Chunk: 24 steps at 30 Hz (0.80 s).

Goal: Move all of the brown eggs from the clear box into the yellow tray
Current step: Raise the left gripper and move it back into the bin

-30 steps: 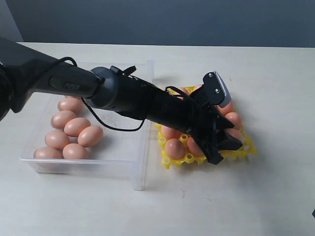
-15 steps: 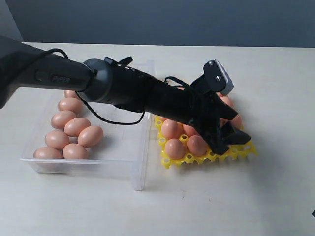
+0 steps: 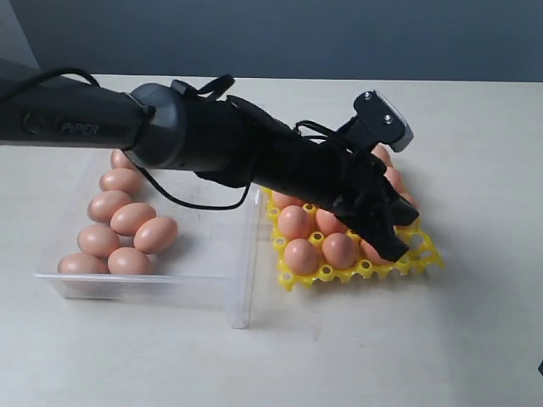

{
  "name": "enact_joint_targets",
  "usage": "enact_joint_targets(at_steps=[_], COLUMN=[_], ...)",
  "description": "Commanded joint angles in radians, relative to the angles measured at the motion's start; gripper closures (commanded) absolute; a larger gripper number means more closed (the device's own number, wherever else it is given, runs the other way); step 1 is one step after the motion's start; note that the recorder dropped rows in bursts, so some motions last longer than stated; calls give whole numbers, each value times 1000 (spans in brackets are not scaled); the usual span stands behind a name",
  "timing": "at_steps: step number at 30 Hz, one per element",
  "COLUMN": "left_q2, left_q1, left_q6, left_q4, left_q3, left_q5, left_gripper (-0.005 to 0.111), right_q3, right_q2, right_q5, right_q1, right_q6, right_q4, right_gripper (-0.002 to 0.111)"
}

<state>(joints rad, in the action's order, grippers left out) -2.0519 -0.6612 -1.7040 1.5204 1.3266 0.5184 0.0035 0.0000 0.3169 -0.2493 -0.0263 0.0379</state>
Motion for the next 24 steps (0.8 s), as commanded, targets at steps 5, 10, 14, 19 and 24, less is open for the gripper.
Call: enact_joint_targets(at_steps=[5, 10, 14, 19, 24], left_q2=[52, 180, 233, 236, 236], left_q1=[20, 139, 309, 460, 528], left_q6=[337, 711, 996, 977, 949], left_q4=[-299, -720, -913, -959, -1074], left_q3=[2, 2, 2, 2, 2], left_q5=[-84, -51, -6, 136, 376], left_gripper=[106, 106, 106, 106, 105], right_q3=[-3, -3, -3, -3, -3], right_q2=[0, 0, 0, 0, 0], right_q5=[-12, -12, -12, -12, -12], right_q1=[-1, -1, -1, -1, -1], right_q6=[0, 0, 0, 0, 0], right_q4=[-2, -2, -2, -2, -2], right_gripper=[107, 107, 107, 107, 107])
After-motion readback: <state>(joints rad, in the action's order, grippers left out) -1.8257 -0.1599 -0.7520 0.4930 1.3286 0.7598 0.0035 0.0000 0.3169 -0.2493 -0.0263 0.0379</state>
